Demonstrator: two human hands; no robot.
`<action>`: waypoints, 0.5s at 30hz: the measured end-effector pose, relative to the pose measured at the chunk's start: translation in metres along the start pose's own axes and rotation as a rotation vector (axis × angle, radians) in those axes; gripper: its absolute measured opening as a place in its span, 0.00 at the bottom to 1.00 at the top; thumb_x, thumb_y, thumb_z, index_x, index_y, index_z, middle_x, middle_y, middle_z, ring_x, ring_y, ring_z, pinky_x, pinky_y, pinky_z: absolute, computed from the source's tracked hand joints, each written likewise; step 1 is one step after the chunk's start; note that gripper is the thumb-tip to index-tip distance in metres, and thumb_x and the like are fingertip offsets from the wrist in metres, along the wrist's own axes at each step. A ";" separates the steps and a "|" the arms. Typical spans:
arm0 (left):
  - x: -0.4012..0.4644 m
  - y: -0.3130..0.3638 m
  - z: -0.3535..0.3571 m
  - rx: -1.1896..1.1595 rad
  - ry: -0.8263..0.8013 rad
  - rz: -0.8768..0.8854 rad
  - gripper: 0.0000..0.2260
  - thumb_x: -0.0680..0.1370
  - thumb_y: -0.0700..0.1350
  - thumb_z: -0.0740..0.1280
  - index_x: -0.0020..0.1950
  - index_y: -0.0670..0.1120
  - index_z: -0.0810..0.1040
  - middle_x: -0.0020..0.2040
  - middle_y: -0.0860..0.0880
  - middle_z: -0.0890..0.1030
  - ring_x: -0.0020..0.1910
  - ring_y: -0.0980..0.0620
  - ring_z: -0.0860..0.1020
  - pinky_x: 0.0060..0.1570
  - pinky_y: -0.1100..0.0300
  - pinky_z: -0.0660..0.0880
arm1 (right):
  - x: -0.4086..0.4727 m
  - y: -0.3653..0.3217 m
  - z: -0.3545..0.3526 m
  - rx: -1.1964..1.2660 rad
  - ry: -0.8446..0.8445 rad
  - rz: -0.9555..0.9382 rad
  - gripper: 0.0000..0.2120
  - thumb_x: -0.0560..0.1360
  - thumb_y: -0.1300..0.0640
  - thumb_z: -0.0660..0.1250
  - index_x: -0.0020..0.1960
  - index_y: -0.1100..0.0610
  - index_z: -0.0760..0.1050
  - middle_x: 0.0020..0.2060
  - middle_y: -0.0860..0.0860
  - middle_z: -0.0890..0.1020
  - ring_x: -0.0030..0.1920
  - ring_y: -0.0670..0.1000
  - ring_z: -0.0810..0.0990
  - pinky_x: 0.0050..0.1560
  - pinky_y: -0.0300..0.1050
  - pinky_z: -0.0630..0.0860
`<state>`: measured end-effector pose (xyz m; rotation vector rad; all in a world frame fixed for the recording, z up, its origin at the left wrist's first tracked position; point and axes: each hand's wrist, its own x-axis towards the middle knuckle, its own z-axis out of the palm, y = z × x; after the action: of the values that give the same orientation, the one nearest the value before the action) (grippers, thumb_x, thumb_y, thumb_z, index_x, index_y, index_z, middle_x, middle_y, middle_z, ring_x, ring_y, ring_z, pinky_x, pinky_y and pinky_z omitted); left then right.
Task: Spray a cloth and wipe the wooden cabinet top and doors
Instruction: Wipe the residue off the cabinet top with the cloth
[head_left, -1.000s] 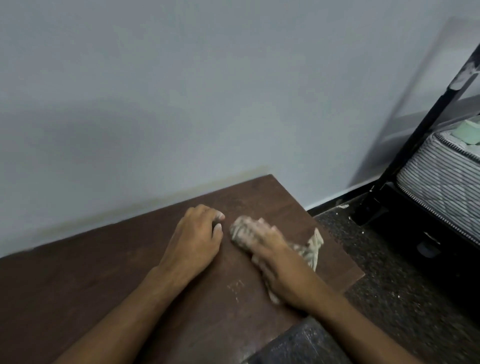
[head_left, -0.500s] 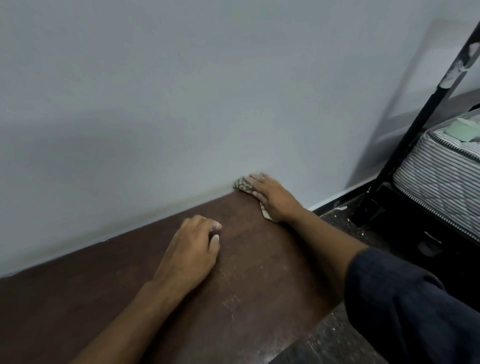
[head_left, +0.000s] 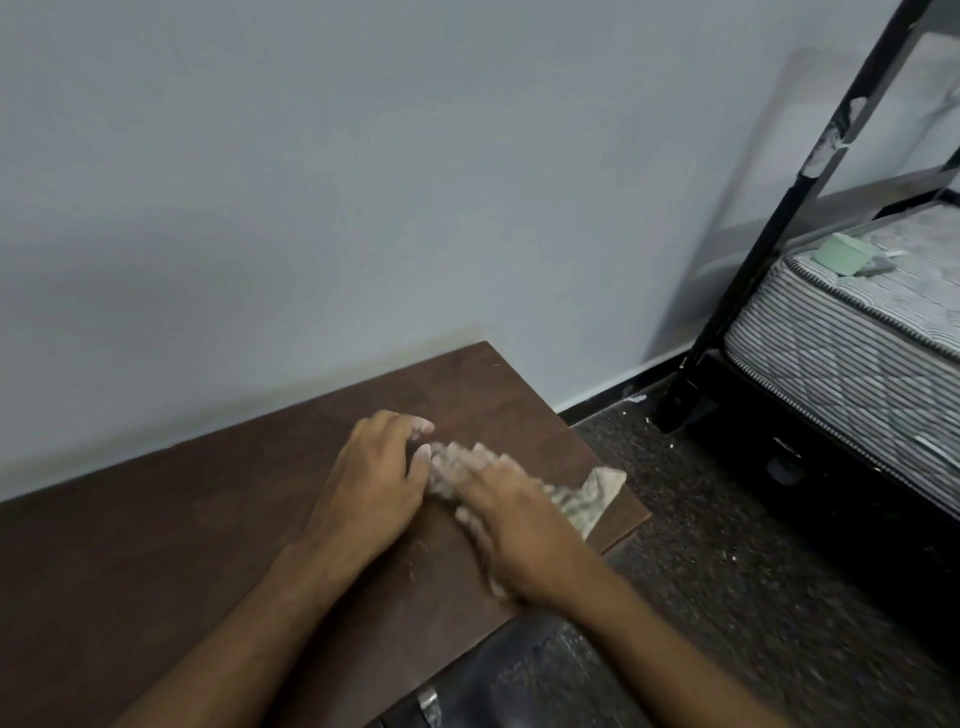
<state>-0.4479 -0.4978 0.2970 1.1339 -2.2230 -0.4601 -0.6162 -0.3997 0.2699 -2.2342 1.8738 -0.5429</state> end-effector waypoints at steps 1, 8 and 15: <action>-0.003 0.003 0.002 0.003 -0.008 0.021 0.10 0.77 0.45 0.66 0.57 0.50 0.78 0.53 0.55 0.76 0.52 0.56 0.72 0.55 0.59 0.72 | -0.017 -0.011 0.002 -0.008 -0.016 -0.040 0.25 0.83 0.51 0.54 0.80 0.47 0.58 0.80 0.49 0.61 0.80 0.52 0.57 0.79 0.48 0.50; -0.043 0.013 -0.010 0.034 -0.097 0.092 0.09 0.78 0.48 0.65 0.58 0.54 0.77 0.53 0.60 0.75 0.53 0.61 0.70 0.55 0.63 0.71 | -0.054 0.058 -0.030 -0.080 0.123 0.163 0.24 0.84 0.55 0.55 0.80 0.45 0.59 0.80 0.43 0.56 0.80 0.47 0.52 0.81 0.51 0.48; -0.062 0.018 -0.013 0.041 -0.089 0.055 0.10 0.78 0.47 0.65 0.58 0.52 0.77 0.53 0.57 0.76 0.54 0.57 0.72 0.57 0.56 0.73 | -0.056 0.012 -0.005 -0.122 0.223 0.111 0.23 0.84 0.50 0.50 0.77 0.52 0.65 0.77 0.49 0.67 0.79 0.50 0.59 0.79 0.53 0.58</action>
<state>-0.4222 -0.4372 0.2955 1.0890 -2.3447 -0.4523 -0.6368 -0.3470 0.2607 -2.2044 2.1799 -0.7017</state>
